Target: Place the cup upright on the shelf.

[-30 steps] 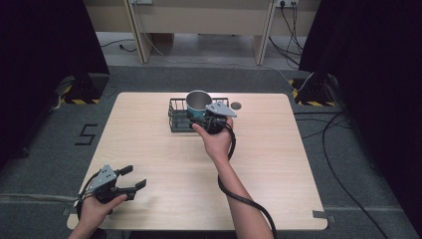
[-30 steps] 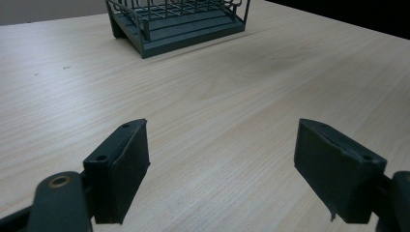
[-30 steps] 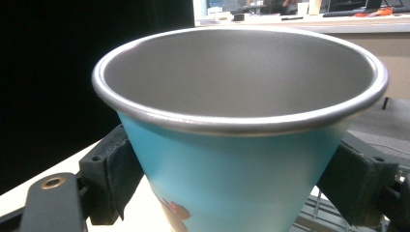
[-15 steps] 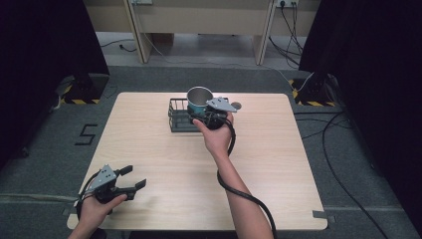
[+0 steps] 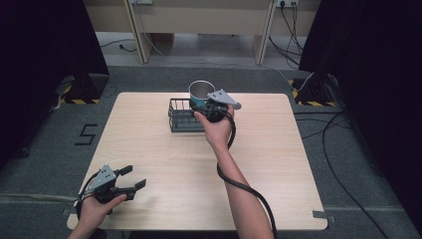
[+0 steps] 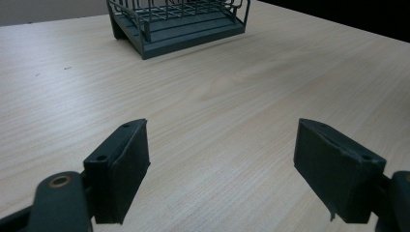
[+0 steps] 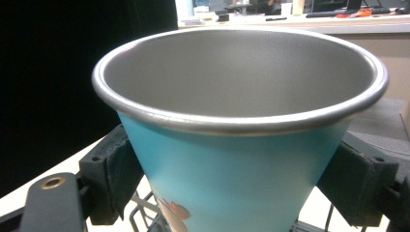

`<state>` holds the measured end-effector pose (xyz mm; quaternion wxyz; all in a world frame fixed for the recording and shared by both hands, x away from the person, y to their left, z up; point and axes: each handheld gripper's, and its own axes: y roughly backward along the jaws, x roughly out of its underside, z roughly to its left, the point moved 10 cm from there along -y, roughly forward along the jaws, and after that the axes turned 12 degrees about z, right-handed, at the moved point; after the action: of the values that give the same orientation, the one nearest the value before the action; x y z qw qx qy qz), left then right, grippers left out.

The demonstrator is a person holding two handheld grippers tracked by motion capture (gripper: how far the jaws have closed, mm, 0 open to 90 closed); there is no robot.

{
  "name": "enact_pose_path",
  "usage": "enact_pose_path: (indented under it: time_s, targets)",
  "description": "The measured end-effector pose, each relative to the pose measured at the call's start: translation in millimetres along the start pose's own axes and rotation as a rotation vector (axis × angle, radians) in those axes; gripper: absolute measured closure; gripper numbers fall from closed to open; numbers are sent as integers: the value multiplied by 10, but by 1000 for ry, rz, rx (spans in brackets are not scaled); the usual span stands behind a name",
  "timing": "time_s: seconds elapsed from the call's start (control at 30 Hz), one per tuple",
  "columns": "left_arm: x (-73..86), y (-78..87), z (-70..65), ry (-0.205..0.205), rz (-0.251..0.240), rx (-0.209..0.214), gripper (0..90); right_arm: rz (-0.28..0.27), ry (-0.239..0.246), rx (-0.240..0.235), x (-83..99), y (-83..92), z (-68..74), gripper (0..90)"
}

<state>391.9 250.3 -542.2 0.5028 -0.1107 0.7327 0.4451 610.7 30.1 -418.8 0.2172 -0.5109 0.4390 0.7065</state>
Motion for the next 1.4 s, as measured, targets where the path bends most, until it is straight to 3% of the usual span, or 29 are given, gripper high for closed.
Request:
enact_pose_path:
  time_s: [0.47,1.4]
  targets:
    - [1,5,8,5,-1,-2,198,20,1,11,-19,-167,-35,180]
    - [7,18,20,17,-3,-5,195,73,-30,60,-36,-473,-260,179]
